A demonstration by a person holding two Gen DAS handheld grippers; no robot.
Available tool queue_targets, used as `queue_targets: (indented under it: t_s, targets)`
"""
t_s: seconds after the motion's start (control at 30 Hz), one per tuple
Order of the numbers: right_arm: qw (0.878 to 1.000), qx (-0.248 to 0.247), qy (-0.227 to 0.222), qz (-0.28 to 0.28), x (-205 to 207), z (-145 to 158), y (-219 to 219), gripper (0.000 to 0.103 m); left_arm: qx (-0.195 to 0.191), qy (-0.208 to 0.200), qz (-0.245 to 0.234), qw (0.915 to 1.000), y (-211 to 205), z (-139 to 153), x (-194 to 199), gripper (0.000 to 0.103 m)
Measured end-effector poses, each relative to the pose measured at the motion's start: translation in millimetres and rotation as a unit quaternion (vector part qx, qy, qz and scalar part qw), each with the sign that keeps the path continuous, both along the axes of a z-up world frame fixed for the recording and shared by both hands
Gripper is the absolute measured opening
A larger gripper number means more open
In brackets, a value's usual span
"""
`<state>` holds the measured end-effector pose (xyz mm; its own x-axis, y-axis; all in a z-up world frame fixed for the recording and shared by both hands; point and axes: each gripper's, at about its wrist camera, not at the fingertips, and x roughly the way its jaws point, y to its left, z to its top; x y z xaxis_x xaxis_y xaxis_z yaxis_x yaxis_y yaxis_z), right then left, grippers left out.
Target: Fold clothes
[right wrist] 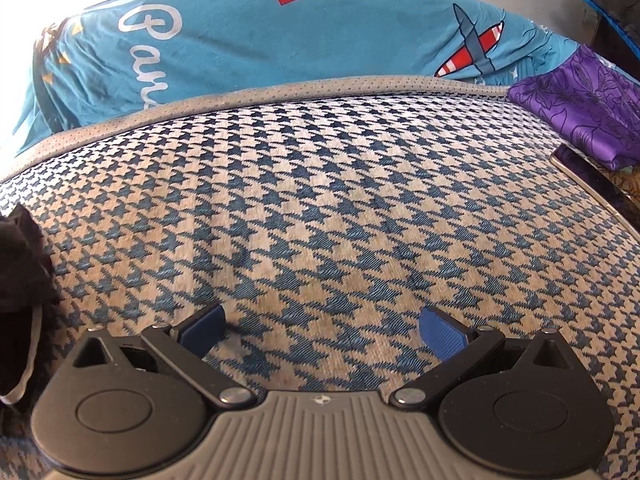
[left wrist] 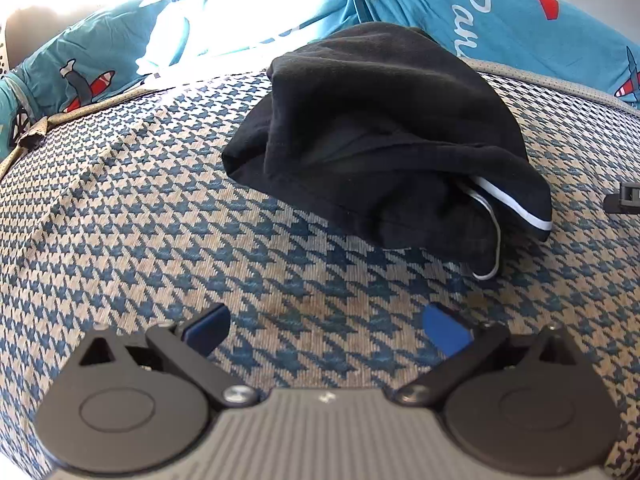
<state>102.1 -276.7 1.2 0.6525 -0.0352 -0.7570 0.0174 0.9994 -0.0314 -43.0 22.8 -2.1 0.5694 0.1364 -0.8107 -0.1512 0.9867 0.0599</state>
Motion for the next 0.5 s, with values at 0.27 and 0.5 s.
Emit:
queue_targets:
  t_s: [0.27, 0.5]
  targets:
    - [0.998, 0.027, -0.005, 0.060, -33, 9, 19, 0.103, 0.003, -0.001, 0.028, 0.9996, 8, -2, -23, 0.103]
    - [0.995, 0.057, 0.001, 0.077, -53, 13, 25, 0.103, -0.006, -0.009, 0.054, 0.9985, 17, 0, -38, 0.103]
